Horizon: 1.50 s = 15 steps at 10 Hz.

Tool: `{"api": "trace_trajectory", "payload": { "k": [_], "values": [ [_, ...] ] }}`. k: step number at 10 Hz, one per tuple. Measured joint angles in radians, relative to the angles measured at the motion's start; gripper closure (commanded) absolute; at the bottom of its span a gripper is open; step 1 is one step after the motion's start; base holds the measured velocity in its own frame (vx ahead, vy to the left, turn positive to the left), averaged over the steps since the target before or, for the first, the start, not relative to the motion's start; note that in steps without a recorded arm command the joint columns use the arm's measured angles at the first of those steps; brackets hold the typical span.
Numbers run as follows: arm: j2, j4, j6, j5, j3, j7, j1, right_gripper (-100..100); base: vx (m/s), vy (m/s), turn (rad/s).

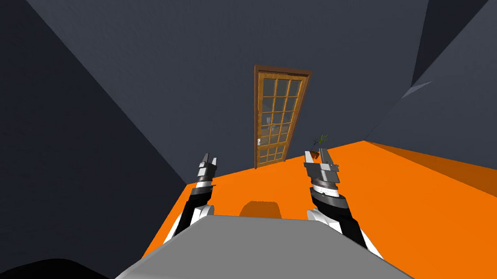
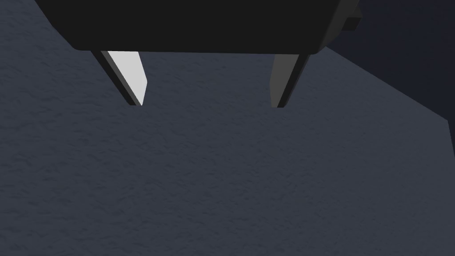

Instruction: Pull the door open

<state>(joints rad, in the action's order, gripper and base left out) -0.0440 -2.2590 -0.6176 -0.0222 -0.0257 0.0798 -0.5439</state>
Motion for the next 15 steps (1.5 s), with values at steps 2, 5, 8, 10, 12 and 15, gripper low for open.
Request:
{"api": "trace_trajectory", "payload": {
  "k": [2, 5, 8, 10, 12, 15],
  "values": [
    [-0.007, 0.043, -0.012, 0.01, -0.004, -0.027, 0.014, -100, 0.136, 0.019, 0.016],
    [-0.014, 0.094, -0.02, 0.027, -0.006, -0.072, 0.033, -100, 0.102, -0.008, 0.009],
    [-0.023, 0.164, -0.04, 0.044, -0.012, -0.121, 0.056, -100, 0.11, 0.003, 0.013],
    [-0.026, 0.203, -0.046, 0.058, -0.013, -0.155, 0.07, -100, 0.094, 0.006, 0.013],
    [-0.032, 0.248, -0.053, 0.067, -0.019, -0.185, 0.09, -100, 0.096, 0.004, 0.011],
    [-0.041, 0.314, -0.067, 0.086, -0.026, -0.237, 0.113, -100, 0.099, 0.005, 0.014]
  ]
}}
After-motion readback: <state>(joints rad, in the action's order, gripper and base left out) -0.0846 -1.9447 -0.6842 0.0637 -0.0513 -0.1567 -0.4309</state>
